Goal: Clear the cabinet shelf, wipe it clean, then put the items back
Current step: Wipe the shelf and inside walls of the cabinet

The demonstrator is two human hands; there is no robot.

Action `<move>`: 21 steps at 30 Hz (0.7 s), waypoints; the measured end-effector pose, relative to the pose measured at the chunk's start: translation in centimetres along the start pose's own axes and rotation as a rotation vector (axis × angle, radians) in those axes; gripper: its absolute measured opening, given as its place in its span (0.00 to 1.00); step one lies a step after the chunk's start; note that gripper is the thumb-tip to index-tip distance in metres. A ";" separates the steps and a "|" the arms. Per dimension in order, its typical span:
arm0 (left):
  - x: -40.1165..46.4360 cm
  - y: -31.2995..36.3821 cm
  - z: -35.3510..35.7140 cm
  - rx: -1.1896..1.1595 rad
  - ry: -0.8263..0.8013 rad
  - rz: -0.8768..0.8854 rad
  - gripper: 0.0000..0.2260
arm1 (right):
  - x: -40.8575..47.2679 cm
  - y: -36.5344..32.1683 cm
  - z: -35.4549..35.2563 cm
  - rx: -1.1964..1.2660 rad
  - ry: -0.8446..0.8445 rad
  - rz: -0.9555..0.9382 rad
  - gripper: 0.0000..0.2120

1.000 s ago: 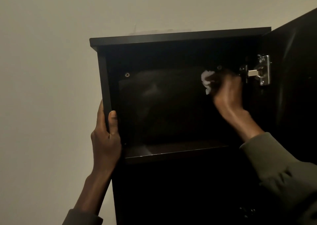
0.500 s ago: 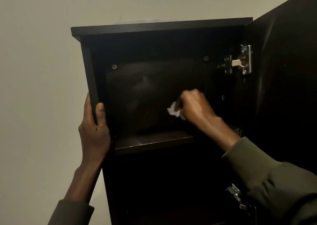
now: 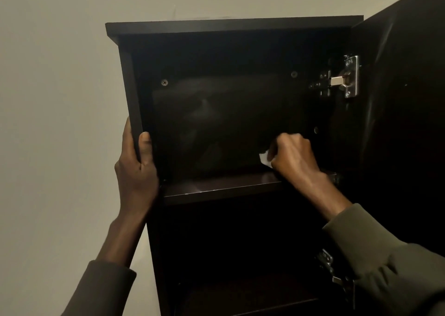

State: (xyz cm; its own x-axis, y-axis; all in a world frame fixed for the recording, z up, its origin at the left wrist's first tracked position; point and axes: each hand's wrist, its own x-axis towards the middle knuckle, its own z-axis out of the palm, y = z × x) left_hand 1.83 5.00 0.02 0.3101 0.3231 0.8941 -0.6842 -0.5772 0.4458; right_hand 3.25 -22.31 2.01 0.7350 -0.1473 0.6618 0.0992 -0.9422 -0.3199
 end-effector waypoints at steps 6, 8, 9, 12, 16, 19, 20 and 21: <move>0.0 0.1 -0.2 0.000 -0.011 -0.004 0.22 | 0.7 0.4 -2.7 -0.152 -0.005 0.191 0.11; -0.1 0.1 -0.1 0.001 -0.013 -0.010 0.22 | 0.2 0.0 -2.5 -0.227 -0.130 0.217 0.12; 0.0 0.1 -0.1 0.001 -0.011 -0.014 0.22 | -0.1 -0.3 -2.3 -0.235 -0.173 0.211 0.12; 0.0 0.0 0.1 0.002 -0.003 -0.019 0.22 | -0.8 -2.7 -2.0 -0.178 -0.233 0.121 0.10; 0.0 0.0 0.0 0.018 -0.002 -0.026 0.22 | -2.1 -8.8 -0.7 0.002 -0.359 -0.110 0.12; 0.0 0.1 0.0 0.010 -0.013 -0.023 0.22 | -2.6 -13.9 0.9 0.101 -0.510 -0.274 0.13; 0.0 0.2 0.0 0.008 -0.017 -0.027 0.22 | -2.7 -15.3 1.5 0.116 -0.548 -0.314 0.12; 0.0 0.2 0.0 0.008 -0.018 -0.034 0.22 | -2.7 -16.4 2.0 0.130 -0.571 -0.347 0.11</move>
State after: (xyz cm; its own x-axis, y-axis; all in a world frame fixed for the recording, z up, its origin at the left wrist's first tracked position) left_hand 1.71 4.88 0.09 0.3453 0.3289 0.8790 -0.6680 -0.5717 0.4764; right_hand 0.98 -5.85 4.07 0.8816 0.3723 0.2902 0.4465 -0.8572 -0.2566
